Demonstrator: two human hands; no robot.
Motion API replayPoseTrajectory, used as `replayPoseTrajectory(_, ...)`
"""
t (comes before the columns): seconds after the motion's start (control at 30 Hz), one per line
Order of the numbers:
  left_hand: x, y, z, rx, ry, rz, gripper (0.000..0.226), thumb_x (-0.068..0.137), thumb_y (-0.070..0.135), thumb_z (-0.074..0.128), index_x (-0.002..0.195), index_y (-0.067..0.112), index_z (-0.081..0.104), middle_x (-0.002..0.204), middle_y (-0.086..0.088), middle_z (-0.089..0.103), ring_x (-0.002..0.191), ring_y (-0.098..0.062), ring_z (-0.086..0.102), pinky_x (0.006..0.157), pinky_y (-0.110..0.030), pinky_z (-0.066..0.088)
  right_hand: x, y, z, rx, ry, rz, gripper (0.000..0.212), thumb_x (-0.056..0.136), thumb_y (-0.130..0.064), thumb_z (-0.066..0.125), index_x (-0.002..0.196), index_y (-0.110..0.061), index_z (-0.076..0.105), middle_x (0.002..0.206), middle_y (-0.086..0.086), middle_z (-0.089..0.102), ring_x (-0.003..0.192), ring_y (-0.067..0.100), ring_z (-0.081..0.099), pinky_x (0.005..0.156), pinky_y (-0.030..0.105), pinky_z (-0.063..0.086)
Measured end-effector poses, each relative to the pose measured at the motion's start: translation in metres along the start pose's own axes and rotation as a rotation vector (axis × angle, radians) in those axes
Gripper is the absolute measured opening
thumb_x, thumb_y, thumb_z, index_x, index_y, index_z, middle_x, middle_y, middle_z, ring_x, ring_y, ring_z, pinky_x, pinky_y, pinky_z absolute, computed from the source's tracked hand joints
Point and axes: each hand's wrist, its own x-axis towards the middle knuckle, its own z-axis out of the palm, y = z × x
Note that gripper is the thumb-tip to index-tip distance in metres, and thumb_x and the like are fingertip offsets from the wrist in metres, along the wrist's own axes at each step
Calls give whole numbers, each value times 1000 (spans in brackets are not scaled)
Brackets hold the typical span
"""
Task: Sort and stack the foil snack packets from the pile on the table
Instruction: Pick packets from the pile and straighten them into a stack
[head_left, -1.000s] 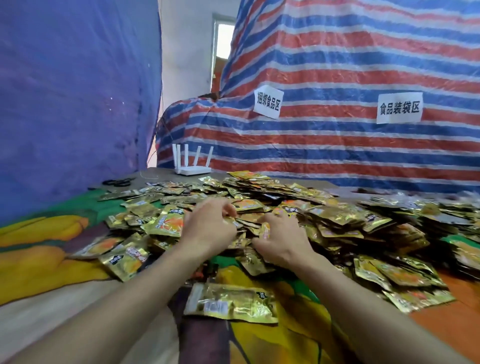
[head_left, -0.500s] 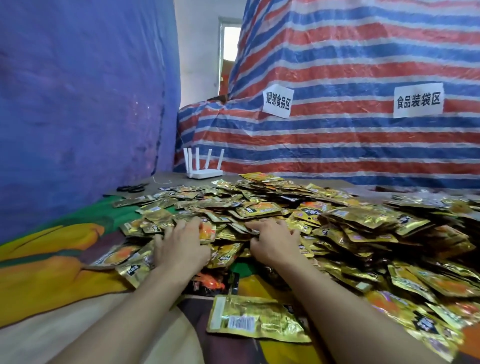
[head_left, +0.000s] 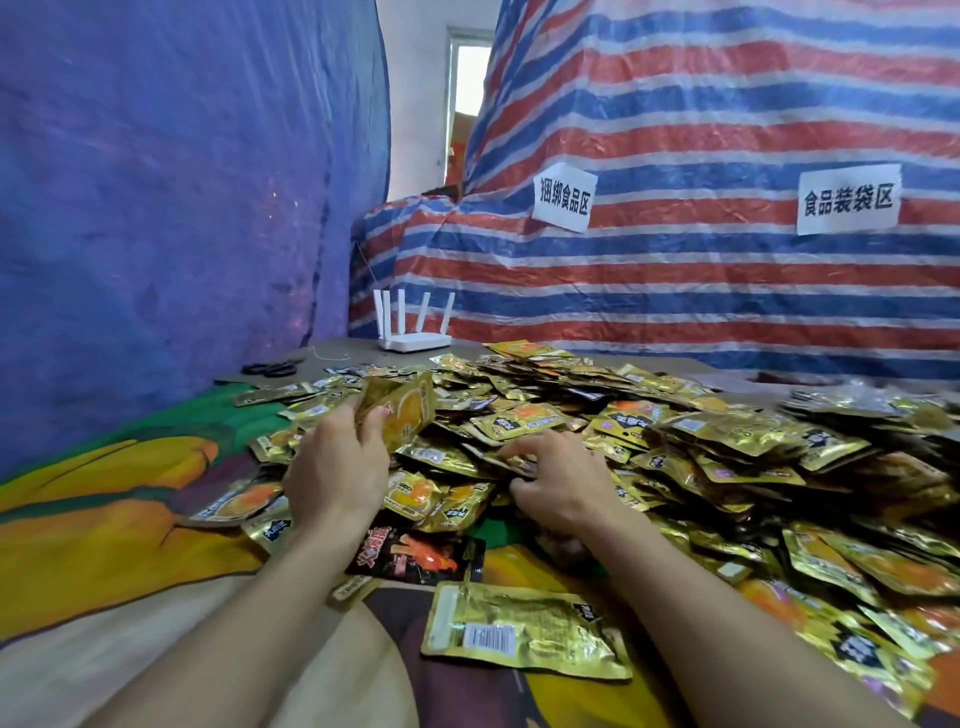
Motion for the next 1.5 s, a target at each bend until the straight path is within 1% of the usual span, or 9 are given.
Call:
replayPoseTrajectory(0.43, -7, 9, 2, -493, -124, -38, 44, 95, 33, 65, 59, 19, 45, 39, 8, 42, 36, -4, 42, 36, -16, 32, 3, 3, -7, 23, 340, -108, 19, 99, -28, 60, 107, -25, 77, 105, -3, 72, 101, 27, 61, 87, 40, 47)
replayPoseTrajectory(0.53, -7, 11, 6, -608, -202, -198, 36, 93, 38, 67, 71, 11, 56, 47, 9, 49, 46, -7, 49, 52, -32, 49, 2, 4, -18, 88, 422, -93, 22, 101, -27, 57, 108, -21, 76, 99, 1, 72, 97, 28, 62, 86, 44, 49)
replayPoseTrajectory(0.67, -3, 8, 12, -777, -270, -494, 46, 92, 34, 71, 105, -8, 59, 89, -20, 61, 81, -32, 59, 87, -54, 55, -1, 3, -31, 266, 587, -61, 24, 101, -24, 59, 122, -22, 70, 102, 1, 72, 94, 23, 65, 88, 44, 53)
replayPoseTrajectory(0.8, 1, 5, 9, -1054, -276, -749, 25, 92, 14, 70, 109, -1, 59, 99, -18, 66, 52, -21, 61, 49, -29, 53, -1, 2, -37, 622, 681, 1, 5, 100, -20, 61, 105, -22, 60, 92, -13, 67, 82, 3, 64, 75, 28, 60)
replayPoseTrajectory(0.93, 5, 5, 2, -1333, -363, -865, 16, 94, 15, 65, 110, 12, 63, 96, -7, 70, 71, -20, 62, 43, -23, 50, -1, 0, -39, 935, 650, 113, 15, 102, -22, 59, 90, -31, 62, 92, -1, 70, 85, 12, 70, 64, 25, 60)
replayPoseTrajectory(1.03, 6, 9, 1, -1414, -426, -816, 9, 95, 15, 62, 104, 17, 63, 93, -3, 75, 82, -19, 68, 62, -34, 52, -1, 0, -37, 1008, 625, 217, 14, 99, -20, 64, 91, -30, 68, 95, -5, 69, 87, 10, 68, 64, 25, 60)
replayPoseTrajectory(1.2, -9, 23, 3, -1302, -517, -534, 37, 71, 17, 74, 105, 10, 60, 81, -5, 76, 55, -15, 68, 38, -25, 47, -5, -8, -30, 1145, 511, 440, 14, 89, -23, 78, 99, -18, 71, 98, 7, 72, 86, 20, 72, 67, 31, 62)
replayPoseTrajectory(1.33, -27, 27, 13, -1080, -399, -245, 40, 77, 6, 78, 110, 21, 61, 106, 0, 68, 77, -1, 72, 50, -21, 54, -9, -26, -23, 1306, 346, 510, 4, 92, -15, 72, 94, -12, 73, 93, 13, 75, 87, 30, 73, 70, 43, 63)
replayPoseTrajectory(1.5, -31, 27, 14, -739, -402, -52, 43, 84, 22, 77, 122, 29, 57, 117, -1, 64, 91, -12, 71, 66, -27, 61, -8, -40, -13, 1381, 357, 586, 21, 93, -6, 47, 80, -11, 63, 72, 5, 60, 56, 14, 52, 47, 21, 42)
